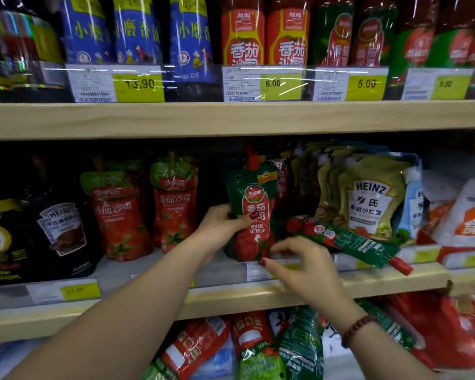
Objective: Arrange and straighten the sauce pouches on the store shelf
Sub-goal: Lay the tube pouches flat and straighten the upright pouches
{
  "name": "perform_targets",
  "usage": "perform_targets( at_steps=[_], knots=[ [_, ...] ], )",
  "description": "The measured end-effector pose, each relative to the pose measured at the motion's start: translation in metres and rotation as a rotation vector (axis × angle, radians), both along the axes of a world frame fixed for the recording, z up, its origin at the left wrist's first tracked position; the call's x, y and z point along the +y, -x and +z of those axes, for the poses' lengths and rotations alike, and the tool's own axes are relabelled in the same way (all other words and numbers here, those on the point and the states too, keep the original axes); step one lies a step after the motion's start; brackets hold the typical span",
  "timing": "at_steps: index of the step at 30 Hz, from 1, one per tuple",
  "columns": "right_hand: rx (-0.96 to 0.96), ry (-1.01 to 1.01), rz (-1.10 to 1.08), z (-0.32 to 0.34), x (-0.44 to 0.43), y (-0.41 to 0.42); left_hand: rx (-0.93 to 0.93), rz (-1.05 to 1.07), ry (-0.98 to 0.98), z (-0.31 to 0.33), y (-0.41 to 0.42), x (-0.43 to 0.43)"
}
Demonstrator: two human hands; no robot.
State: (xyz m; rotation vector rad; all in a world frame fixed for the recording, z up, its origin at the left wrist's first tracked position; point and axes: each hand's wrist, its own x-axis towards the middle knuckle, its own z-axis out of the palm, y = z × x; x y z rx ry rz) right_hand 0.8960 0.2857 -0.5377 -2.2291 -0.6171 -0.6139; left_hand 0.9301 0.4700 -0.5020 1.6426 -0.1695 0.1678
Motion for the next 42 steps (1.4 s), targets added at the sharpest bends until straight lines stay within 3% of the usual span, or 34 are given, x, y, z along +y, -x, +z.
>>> perform_targets(
  at_steps=[5,9,13,42],
  knots=[
    [-0.187,0.076,-0.104,-0.025,0.006,-0.001,-0.172,0.171,-0.322,-0.005,0.003,0.000],
    [-0.254,0.050,-0.125,-0.032,0.007,-0.005,-0.362,0.106,-0.471,-0.004,0.013,0.003],
    [-0.286,0.044,-0.139,-0.037,0.008,-0.006,-0.377,0.096,-0.686,-0.009,0.015,0.004],
    [-0.434,-0.003,-0.122,-0.046,0.009,-0.014,-0.279,0.058,-0.581,-0.010,-0.053,0.006]
  ],
)
